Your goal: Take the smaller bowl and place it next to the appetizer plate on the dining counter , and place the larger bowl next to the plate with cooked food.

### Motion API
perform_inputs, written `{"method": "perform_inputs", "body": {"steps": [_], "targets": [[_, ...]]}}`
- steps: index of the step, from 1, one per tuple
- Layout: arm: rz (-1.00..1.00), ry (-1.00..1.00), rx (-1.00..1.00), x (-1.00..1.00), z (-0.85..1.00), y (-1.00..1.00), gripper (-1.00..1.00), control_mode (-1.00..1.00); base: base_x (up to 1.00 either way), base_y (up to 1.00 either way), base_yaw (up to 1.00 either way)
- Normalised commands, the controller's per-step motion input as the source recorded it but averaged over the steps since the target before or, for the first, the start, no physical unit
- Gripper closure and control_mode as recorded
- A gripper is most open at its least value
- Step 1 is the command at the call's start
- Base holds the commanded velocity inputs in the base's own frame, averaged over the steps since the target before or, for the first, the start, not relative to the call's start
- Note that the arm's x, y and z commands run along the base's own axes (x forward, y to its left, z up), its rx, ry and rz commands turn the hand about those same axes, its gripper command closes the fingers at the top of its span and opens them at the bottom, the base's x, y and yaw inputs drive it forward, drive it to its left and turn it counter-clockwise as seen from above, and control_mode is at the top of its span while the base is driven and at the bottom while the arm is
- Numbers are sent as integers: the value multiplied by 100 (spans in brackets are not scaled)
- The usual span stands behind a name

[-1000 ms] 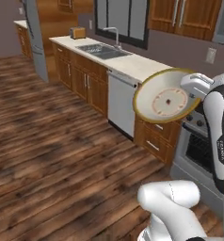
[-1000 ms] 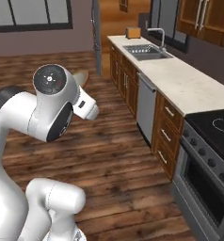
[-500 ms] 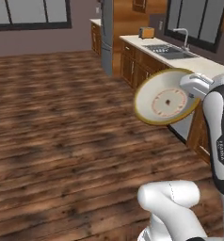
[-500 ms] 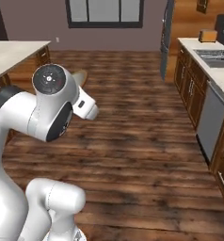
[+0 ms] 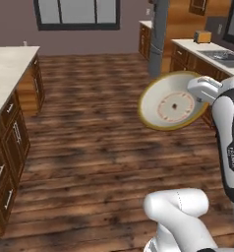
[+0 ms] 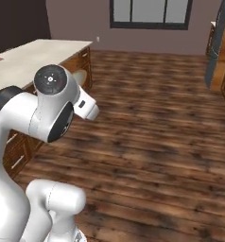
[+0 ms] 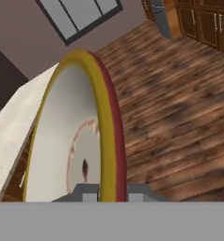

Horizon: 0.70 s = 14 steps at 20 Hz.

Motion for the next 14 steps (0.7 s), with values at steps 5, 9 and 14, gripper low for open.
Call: {"method": "perform_inputs", "body": {"steps": [5, 9, 14], "targets": [[0, 0, 0, 0, 0, 0, 100, 100, 55, 100, 7], [0, 0, 0, 0, 0, 0, 100, 100, 0, 100, 8], [0, 0, 0, 0, 0, 0, 100, 100, -5, 100, 7]]}}
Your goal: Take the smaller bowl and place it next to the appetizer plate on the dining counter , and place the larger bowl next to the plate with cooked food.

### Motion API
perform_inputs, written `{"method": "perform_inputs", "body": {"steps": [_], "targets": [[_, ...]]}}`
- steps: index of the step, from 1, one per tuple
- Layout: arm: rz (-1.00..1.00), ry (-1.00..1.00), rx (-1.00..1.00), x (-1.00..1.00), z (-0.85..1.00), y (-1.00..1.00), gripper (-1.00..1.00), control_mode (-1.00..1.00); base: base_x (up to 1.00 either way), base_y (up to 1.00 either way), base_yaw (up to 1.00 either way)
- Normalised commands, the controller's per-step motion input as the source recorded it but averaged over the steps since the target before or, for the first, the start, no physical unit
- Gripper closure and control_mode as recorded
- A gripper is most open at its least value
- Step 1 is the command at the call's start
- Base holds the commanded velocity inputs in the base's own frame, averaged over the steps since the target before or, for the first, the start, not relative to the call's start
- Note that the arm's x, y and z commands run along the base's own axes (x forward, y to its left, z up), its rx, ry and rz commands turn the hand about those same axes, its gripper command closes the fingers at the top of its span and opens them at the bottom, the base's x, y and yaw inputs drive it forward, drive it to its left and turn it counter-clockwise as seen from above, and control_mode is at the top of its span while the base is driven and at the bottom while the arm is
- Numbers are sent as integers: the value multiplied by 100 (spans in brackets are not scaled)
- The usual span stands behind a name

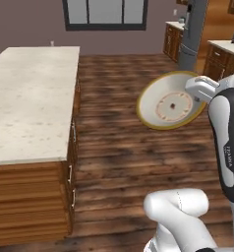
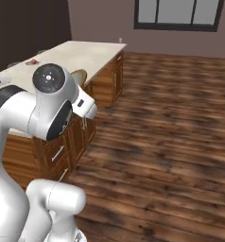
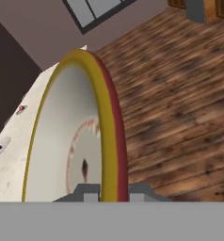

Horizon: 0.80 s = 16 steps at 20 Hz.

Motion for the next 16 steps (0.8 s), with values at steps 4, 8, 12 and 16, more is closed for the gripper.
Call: {"method": "perform_inputs", "body": {"steps": [4, 8, 12, 16], "targets": [[0, 0, 0, 0, 0, 0, 100, 100, 0, 100, 6], [0, 0, 0, 0, 0, 0, 100, 100, 0, 100, 6], [0, 0, 0, 0, 0, 0, 100, 100, 0, 100, 2], [0, 0, 0, 0, 0, 0, 100, 100, 0, 100, 0]]}}
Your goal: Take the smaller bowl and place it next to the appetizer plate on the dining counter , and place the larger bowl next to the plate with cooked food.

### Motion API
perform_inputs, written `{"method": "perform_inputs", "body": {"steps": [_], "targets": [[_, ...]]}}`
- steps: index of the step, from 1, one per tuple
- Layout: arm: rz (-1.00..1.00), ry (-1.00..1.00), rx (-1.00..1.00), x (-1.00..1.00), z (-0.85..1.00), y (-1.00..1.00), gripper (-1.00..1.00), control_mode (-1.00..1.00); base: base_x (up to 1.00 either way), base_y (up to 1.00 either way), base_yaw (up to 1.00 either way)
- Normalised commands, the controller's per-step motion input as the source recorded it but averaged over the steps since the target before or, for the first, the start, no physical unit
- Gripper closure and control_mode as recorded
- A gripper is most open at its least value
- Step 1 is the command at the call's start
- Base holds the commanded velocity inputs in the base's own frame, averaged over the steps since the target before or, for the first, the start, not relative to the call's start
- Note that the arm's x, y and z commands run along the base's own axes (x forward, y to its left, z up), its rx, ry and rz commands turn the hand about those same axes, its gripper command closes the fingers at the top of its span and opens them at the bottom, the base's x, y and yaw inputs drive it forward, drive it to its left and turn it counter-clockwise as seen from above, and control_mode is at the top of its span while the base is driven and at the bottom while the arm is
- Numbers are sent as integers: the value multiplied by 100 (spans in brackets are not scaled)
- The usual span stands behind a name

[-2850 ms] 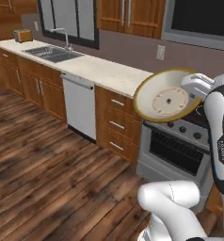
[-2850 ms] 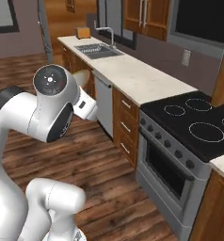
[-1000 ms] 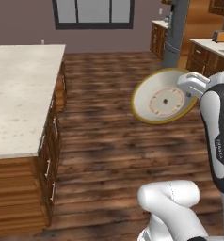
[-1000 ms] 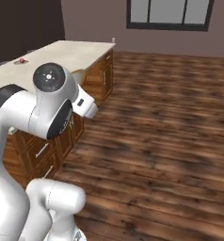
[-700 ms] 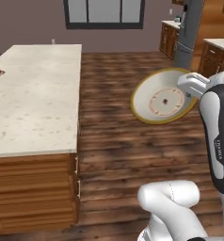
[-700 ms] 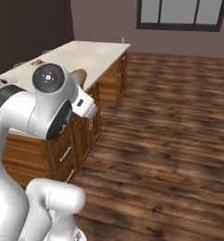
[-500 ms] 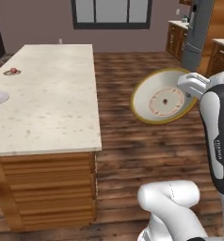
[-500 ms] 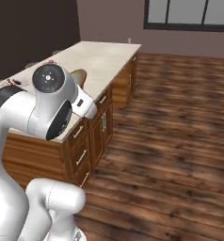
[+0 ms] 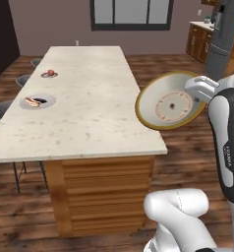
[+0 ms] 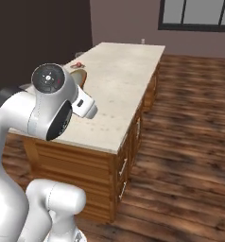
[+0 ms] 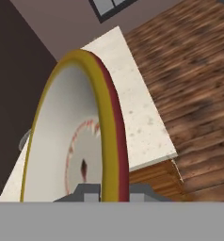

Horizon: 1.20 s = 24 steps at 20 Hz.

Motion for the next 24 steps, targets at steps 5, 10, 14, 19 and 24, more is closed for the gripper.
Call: {"method": "perform_inputs", "body": {"steps": [5, 10, 14, 19, 24], "targets": [[0, 0, 0, 0, 0, 0, 100, 100, 2, 100, -3], [0, 0, 0, 0, 0, 0, 100, 100, 3, 100, -15], [0, 0, 0, 0, 0, 0, 100, 100, 0, 100, -34], [0, 0, 0, 0, 0, 0, 100, 100, 2, 100, -37], [0, 0, 0, 0, 0, 0, 100, 100, 5, 100, -39]]}}
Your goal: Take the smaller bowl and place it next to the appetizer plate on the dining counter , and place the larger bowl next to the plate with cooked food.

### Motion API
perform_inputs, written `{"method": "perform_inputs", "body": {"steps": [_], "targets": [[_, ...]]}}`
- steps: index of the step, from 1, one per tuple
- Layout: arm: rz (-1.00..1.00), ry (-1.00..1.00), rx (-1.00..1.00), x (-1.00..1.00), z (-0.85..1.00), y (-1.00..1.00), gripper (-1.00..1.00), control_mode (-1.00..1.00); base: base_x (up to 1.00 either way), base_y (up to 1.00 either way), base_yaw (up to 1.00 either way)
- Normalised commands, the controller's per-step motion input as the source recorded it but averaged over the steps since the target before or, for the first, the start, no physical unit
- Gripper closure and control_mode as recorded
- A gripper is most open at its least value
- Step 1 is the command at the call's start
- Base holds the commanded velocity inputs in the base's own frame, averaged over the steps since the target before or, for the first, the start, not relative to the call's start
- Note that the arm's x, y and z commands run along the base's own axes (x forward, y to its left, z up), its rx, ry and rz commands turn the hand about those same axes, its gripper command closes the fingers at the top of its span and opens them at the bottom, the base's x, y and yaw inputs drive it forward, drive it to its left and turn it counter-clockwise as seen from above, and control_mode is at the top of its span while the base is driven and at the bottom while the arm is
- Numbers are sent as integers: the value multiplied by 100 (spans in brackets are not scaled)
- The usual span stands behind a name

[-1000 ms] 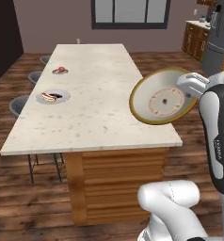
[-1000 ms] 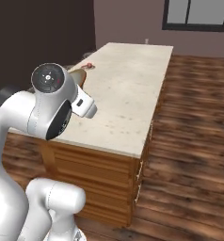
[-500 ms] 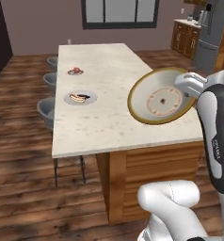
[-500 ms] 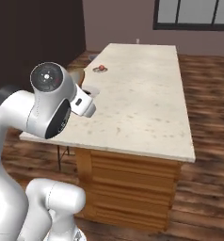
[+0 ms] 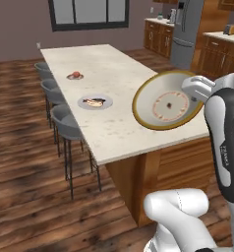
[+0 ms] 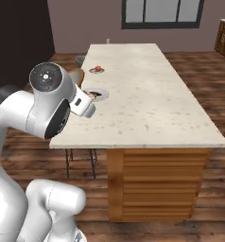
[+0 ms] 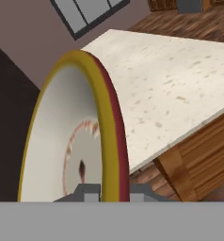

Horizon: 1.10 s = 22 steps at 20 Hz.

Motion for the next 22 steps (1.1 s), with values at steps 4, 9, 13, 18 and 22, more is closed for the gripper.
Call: {"method": "perform_inputs", "body": {"steps": [4, 9, 13, 18, 22], "targets": [[0, 0, 0, 0, 0, 0, 100, 100, 24, 100, -38], [0, 0, 0, 0, 0, 0, 100, 100, 43, 100, -38], [0, 0, 0, 0, 0, 0, 100, 100, 48, 100, -41], [0, 0, 0, 0, 0, 0, 100, 100, 42, 100, -43], [0, 0, 0, 0, 0, 0, 100, 100, 47, 100, -44]]}}
